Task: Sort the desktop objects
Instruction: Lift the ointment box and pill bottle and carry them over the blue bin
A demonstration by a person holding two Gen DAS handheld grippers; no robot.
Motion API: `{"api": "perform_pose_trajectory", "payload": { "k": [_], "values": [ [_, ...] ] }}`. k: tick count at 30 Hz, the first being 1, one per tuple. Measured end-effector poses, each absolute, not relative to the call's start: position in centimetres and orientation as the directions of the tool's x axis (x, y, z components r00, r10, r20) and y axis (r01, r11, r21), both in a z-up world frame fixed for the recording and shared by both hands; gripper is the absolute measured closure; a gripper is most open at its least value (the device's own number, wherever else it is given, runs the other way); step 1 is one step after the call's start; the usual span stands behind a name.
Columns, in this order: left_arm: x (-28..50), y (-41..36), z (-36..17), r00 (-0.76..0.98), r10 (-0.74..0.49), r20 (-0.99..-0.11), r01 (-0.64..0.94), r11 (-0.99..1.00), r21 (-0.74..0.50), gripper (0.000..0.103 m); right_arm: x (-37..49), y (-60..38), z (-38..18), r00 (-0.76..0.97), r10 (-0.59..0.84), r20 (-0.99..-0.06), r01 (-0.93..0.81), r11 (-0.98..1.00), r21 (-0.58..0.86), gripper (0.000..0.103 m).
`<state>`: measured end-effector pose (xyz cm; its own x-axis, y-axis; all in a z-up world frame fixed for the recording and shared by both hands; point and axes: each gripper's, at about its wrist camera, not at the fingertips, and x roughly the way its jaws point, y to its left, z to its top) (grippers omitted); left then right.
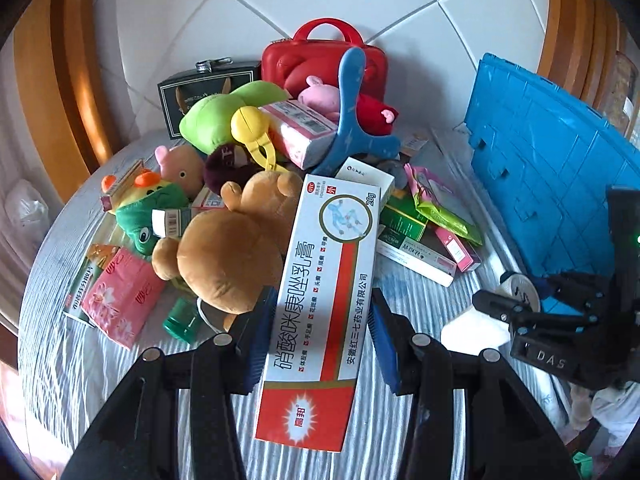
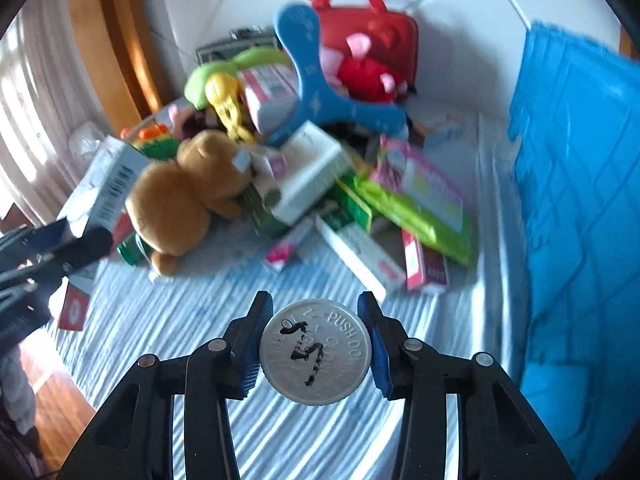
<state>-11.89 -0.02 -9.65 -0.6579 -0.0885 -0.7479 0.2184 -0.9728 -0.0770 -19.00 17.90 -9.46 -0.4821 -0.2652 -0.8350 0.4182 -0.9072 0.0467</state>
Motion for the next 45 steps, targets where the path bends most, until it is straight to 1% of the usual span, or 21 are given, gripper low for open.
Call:
{"api": "perform_pose_trajectory", "payload": {
  "k": [3,6,11,16,20,23,27,31,34,39,45],
  "values": [
    [-12.1,0.2,-9.7,-0.66,-0.091,-0.746,0.215,-0.974,-0.072,0.058,-18.5,18.4,-8.9,-0.499,-0.272,-0.823,0.426,-0.904,0.04,0.059],
    [-12.3,1.1,-8.9,-0.679,-0.09,-0.729,0.2,-0.978,-0.066,0.058,-17.9,18.9,-6.3,-0.562,-0.285,-0.777,0.429,-0.903,0.021,0.059],
    [-12.9,3.6,-5.7,-0.736,-0.074,-0.673,0.151,-0.987,-0.057,0.058,-16.3,20.6,-0.3,-0.685,-0.315,-0.657,0.42,-0.907,-0.004,0.059],
    [-14.2,7.2,-1.0,-0.81,-0.035,-0.586,0.086,-0.995,-0.058,0.058,-14.2,23.5,6.1,-0.814,-0.296,-0.499,0.371,-0.927,-0.055,0.059],
    [-15.5,11.2,3.1,-0.861,0.015,-0.508,0.015,-0.998,-0.055,0.058,-12.2,26.7,10.8,-0.897,-0.256,-0.361,0.306,-0.948,-0.089,0.059],
    [-16.2,14.3,5.8,-0.886,0.049,-0.461,-0.033,-0.999,-0.043,0.058,-11.0,29.7,13.4,-0.94,-0.195,-0.281,0.232,-0.967,-0.103,0.059],
    [-17.0,19.1,8.9,-0.91,0.103,-0.401,-0.103,-0.994,-0.021,0.058,-9.9,34.3,15.4,-0.971,-0.095,-0.219,0.121,-0.987,-0.109,0.059],
    [-17.9,23.9,10.5,-0.911,0.157,-0.382,-0.169,-0.986,-0.003,0.058,-9.4,39.4,16.4,-0.982,0.025,-0.189,-0.005,-0.994,-0.11,0.059],
    [-18.9,27.5,11.2,-0.904,0.19,-0.383,-0.209,-0.978,0.008,0.058,-9.7,42.8,16.4,-0.976,0.096,-0.196,-0.075,-0.991,-0.111,0.059],
    [-20.5,34.0,11.4,-0.884,0.236,-0.404,-0.273,-0.962,0.034,0.058,-11.0,48.0,14.7,-0.951,0.172,-0.256,-0.147,-0.982,-0.114,0.059],
    [-22.1,39.7,9.3,-0.835,0.276,-0.477,-0.334,-0.942,0.039,0.058,-12.5,52.1,12.2,-0.918,0.215,-0.332,-0.188,-0.976,-0.112,0.06]
  ]
}}
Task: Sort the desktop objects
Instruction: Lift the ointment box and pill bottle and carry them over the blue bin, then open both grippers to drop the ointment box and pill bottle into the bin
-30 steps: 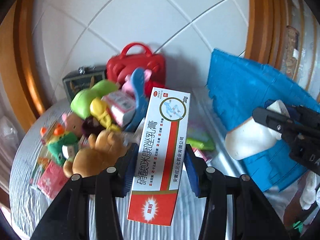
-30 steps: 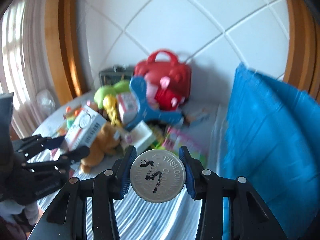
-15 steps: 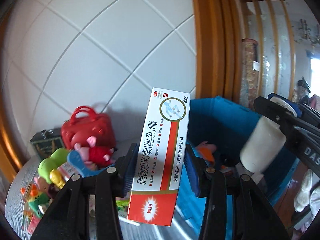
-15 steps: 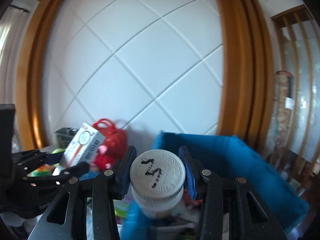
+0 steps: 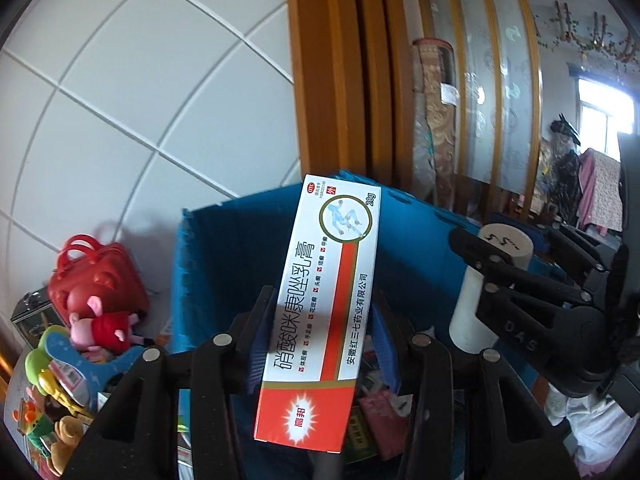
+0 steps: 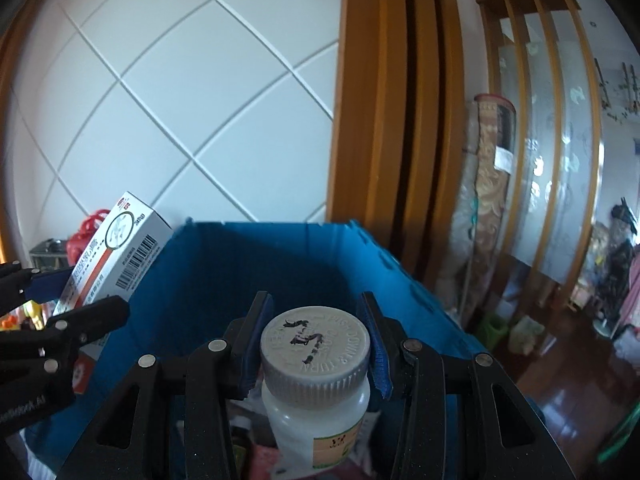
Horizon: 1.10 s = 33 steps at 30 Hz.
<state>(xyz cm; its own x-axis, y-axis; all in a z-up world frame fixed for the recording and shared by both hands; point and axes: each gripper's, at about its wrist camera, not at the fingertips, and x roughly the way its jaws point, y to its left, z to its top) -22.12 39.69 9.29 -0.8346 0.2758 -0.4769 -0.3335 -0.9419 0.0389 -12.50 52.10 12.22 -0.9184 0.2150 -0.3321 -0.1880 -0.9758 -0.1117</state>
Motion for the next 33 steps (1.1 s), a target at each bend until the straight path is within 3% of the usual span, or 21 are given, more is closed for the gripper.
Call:
{"api": "perform_pose_trajectory", "payload": {
  "k": [15,21,23,25,27,30,32,33],
  "values": [
    [-24.1,43.3,7.2,-0.771,0.264,-0.58,-0.348,-0.937,0.036,0.057,-14.7,56.9,8.3,-0.836,0.283,-0.47,-0.236,-0.959,-0.158,0.06],
    [-24.4,42.6,7.1,-0.761,0.268,-0.591,-0.333,-0.943,0.001,0.034,-15.0,57.0,8.4,-0.821,0.313,-0.477,-0.26,-0.949,-0.175,0.058],
    [-24.4,42.6,7.1,-0.762,0.27,-0.589,-0.333,-0.943,-0.001,0.03,-14.9,57.1,8.6,-0.82,0.326,-0.47,-0.28,-0.945,-0.167,0.05],
    [-24.5,42.5,7.0,-0.759,0.272,-0.591,-0.333,-0.943,-0.007,0.03,-14.8,57.1,8.8,-0.823,0.324,-0.466,-0.285,-0.946,-0.153,0.03],
    [-24.6,42.4,7.0,-0.761,0.269,-0.591,-0.325,-0.946,-0.011,0.03,-14.7,57.0,8.9,-0.82,0.335,-0.465,-0.296,-0.942,-0.158,0.017],
    [-24.6,42.2,6.9,-0.758,0.273,-0.592,-0.323,-0.946,-0.023,0.03,-15.1,56.3,8.4,-0.798,0.381,-0.468,-0.311,-0.924,-0.222,0.014],
    [-24.6,42.1,6.9,-0.758,0.278,-0.59,-0.322,-0.946,-0.032,0.03,-15.4,56.0,7.5,-0.778,0.399,-0.485,-0.315,-0.916,-0.249,0.004],
    [-24.6,42.1,6.8,-0.757,0.278,-0.592,-0.32,-0.947,-0.035,0.03,-15.4,55.8,7.4,-0.775,0.414,-0.477,-0.321,-0.908,-0.268,0.005]
  ]
}}
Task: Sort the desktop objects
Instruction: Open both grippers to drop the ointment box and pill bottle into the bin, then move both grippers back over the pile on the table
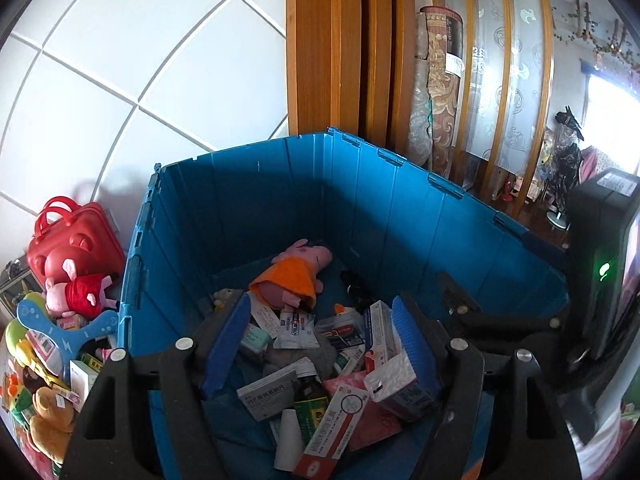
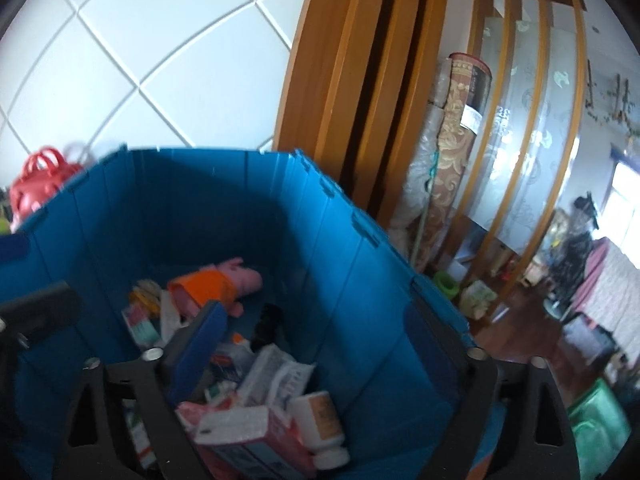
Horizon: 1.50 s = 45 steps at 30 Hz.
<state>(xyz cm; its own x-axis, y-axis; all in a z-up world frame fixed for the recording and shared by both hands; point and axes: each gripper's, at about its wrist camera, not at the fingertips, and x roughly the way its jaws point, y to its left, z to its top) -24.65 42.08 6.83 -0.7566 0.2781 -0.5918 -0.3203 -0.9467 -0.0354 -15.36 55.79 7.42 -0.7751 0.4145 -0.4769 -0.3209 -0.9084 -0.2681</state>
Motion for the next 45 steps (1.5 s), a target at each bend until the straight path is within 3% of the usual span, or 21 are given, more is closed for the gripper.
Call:
{"api": "perform_pose_trajectory", "payload": {
  "k": [6,17,19,23,27,37,45],
  "values": [
    [-24.8,42.0,5.7,-0.73,0.291,-0.618,-0.325,-0.944,-0.06,0.03,-15.1,55.6,7.5,-0.783,0.442,-0.437,-0.348,-0.894,-0.282,0.003],
    [-20.7,38.7,8.3,-0.84,0.291,-0.458,-0.296,-0.953,-0.062,0.03,-15.0,56.1,7.7,-0.791,0.397,-0.465,-0.336,-0.918,-0.212,0.0],
    [-19.3,37.0,9.3,-0.876,0.261,-0.405,-0.267,-0.963,-0.043,0.03,-14.6,55.7,8.1,-0.81,0.358,-0.465,-0.317,-0.934,-0.167,0.0],
    [-17.0,32.7,10.4,-0.933,0.159,-0.322,-0.164,-0.986,-0.012,0.019,-13.3,52.9,9.8,-0.856,0.323,-0.405,-0.283,-0.946,-0.156,0.0],
    [-15.4,27.5,10.5,-0.954,0.054,-0.296,-0.051,-0.999,-0.018,0.017,-11.8,48.7,12.2,-0.92,0.231,-0.316,-0.201,-0.971,-0.126,0.0],
    [-12.7,13.3,7.1,-0.904,-0.188,-0.385,0.223,-0.974,-0.048,0.016,-10.4,35.6,14.5,-0.978,-0.062,-0.2,0.088,-0.988,-0.125,0.0],
    [-10.2,3.0,1.8,-0.816,-0.315,-0.486,0.375,-0.927,-0.03,0.016,-11.3,26.0,12.6,-0.924,-0.283,-0.257,0.311,-0.947,-0.075,0.0]
  ]
}}
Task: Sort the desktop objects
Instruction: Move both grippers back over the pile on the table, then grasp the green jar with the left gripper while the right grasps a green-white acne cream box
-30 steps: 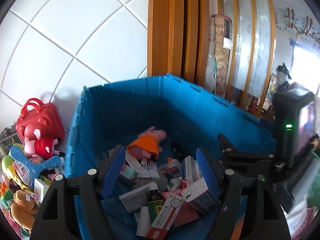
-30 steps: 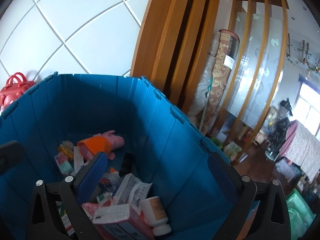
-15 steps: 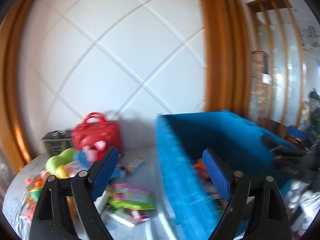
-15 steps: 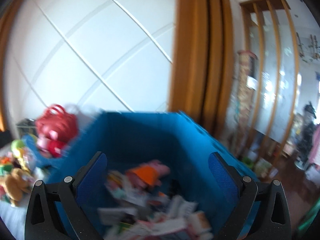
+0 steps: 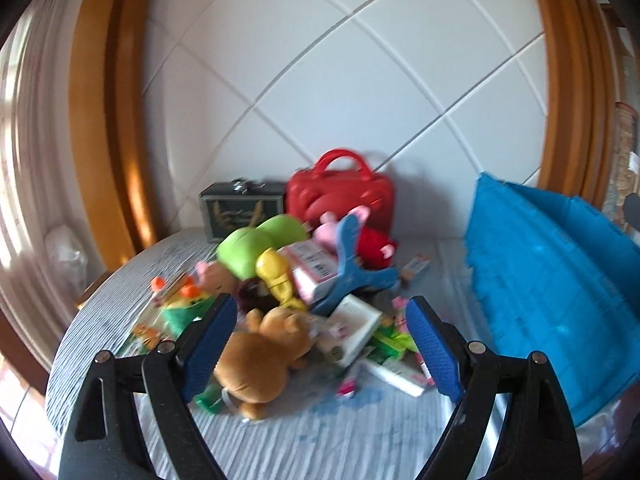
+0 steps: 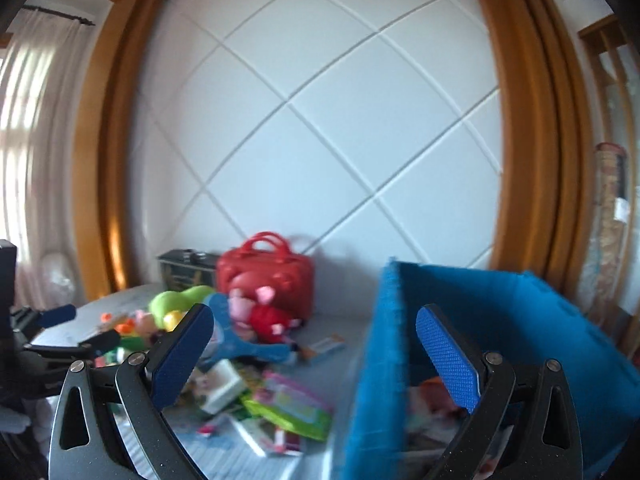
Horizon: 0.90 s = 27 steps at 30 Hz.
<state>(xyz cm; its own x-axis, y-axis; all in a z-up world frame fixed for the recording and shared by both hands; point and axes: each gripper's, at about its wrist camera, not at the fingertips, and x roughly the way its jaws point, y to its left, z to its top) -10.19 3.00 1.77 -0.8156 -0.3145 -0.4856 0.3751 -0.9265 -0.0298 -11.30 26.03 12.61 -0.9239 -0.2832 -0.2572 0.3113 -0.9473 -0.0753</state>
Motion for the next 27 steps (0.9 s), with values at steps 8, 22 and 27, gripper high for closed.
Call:
{"api": "perform_pose_trajectory", "payload": {
  "k": [8,22,27],
  "values": [
    [-10.0,-7.6,-9.7,-0.57,-0.366,-0.735,0.511,-0.859,0.031,0.016,-16.4,19.3,3.4,-0.786,-0.323,-0.527,0.42,-0.905,-0.073,0.0],
    [-15.9,-14.9,-22.4,-0.325,-0.229,-0.918,0.431,-0.899,0.071,0.016,-26.0,16.0,-14.3,-0.477,-0.163,-0.864,0.441,-0.894,-0.075,0.0],
    [-18.1,-15.3,-25.4,-0.263,-0.161,-0.951,0.391,-0.919,0.047,0.016,-29.0,14.4,-17.4,-0.419,-0.132,-0.898,0.464,-0.881,-0.087,0.0]
  ]
}}
